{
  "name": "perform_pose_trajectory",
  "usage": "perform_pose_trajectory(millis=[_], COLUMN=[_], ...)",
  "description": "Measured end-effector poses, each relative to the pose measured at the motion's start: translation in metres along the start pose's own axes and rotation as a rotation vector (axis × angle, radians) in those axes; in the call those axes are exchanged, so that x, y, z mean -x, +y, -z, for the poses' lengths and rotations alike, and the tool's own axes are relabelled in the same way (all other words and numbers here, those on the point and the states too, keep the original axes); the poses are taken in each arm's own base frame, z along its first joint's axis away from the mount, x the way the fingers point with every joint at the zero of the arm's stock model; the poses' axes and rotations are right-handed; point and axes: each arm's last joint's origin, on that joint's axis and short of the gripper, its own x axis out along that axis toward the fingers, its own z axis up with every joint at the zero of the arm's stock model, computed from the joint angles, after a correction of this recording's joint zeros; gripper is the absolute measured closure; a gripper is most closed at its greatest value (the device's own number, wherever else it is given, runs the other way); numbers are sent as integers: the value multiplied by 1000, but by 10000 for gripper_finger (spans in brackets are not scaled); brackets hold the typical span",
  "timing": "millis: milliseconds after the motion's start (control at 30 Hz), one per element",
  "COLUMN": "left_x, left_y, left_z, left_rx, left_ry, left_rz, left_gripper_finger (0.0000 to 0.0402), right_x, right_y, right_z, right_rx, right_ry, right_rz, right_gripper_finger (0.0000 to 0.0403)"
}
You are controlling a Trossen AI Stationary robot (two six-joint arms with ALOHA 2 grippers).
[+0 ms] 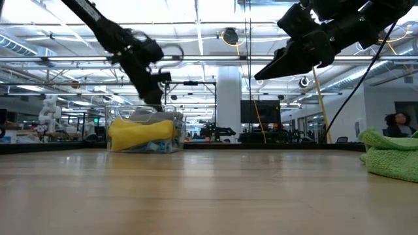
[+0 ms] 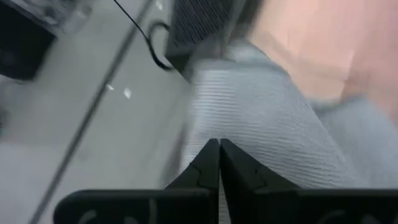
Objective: Fold microfiber towels
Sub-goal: Put the gray towel into the transparent bin
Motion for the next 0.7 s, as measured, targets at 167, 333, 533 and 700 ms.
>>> perform_pose_trajectory(millis=[167, 333, 533, 700], left_x=[38, 64, 46, 24], left_y=[3, -6, -16, -13], left_z=[-13, -12, 11, 32], left_rx=[12, 90, 145, 175], left_ry=[-44, -7, 47, 25], left_rz=[-46, -6, -35, -60], left_gripper_finger=[387, 387, 387, 387], right_x=[0, 0, 0, 0], right_y=[0, 0, 0, 0], right_z=[0, 1, 1, 1], right_rx=[-25, -27, 1, 2], right_ry=[1, 11, 12, 11], right_rz=[0, -3, -4, -3], right_gripper_finger=[234, 234, 234, 234])
